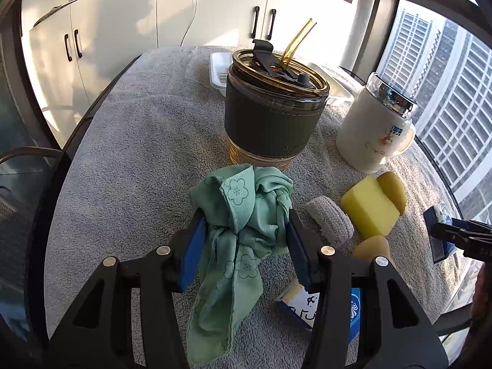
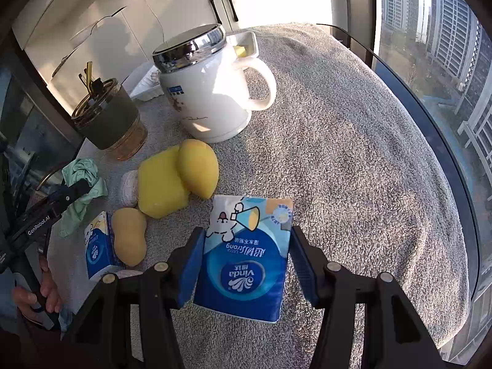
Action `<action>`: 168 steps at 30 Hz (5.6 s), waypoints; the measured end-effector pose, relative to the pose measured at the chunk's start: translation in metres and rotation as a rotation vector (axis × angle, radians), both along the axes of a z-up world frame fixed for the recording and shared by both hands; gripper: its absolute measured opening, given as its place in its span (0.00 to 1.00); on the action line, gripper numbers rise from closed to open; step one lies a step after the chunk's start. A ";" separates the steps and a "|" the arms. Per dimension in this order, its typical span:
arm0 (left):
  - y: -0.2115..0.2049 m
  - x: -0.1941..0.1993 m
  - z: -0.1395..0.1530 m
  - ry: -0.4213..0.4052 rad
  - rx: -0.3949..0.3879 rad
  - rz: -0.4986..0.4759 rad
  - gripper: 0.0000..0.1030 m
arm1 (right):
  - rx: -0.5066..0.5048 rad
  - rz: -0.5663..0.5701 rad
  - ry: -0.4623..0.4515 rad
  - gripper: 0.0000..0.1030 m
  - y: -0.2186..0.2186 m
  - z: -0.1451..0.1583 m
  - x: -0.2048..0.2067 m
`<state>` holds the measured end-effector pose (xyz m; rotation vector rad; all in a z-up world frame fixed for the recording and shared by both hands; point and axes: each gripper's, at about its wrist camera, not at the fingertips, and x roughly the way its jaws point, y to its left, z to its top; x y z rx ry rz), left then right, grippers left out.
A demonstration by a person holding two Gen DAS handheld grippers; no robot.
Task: Organize soft objects
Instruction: 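Carry the green cloth and tissue pack with both grippers over the tray, then open the left gripper over the tray while the right gripper releases the tissue pack, then move both grippers back toward the remaining items beside the tumbler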
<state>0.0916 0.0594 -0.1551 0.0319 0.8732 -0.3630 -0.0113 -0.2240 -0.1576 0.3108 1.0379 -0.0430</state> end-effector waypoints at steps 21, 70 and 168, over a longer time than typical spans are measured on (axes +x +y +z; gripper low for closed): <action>0.063 0.057 0.013 -0.025 0.018 0.208 0.47 | -0.122 -0.129 -0.019 0.56 -0.098 0.013 0.057; -0.057 0.273 0.016 0.054 0.108 -0.205 0.47 | -0.189 0.245 -0.009 0.56 -0.034 0.043 0.392; 0.081 0.010 -0.011 -0.034 -0.076 -0.032 0.62 | -0.060 0.119 -0.012 0.70 -0.111 -0.005 0.030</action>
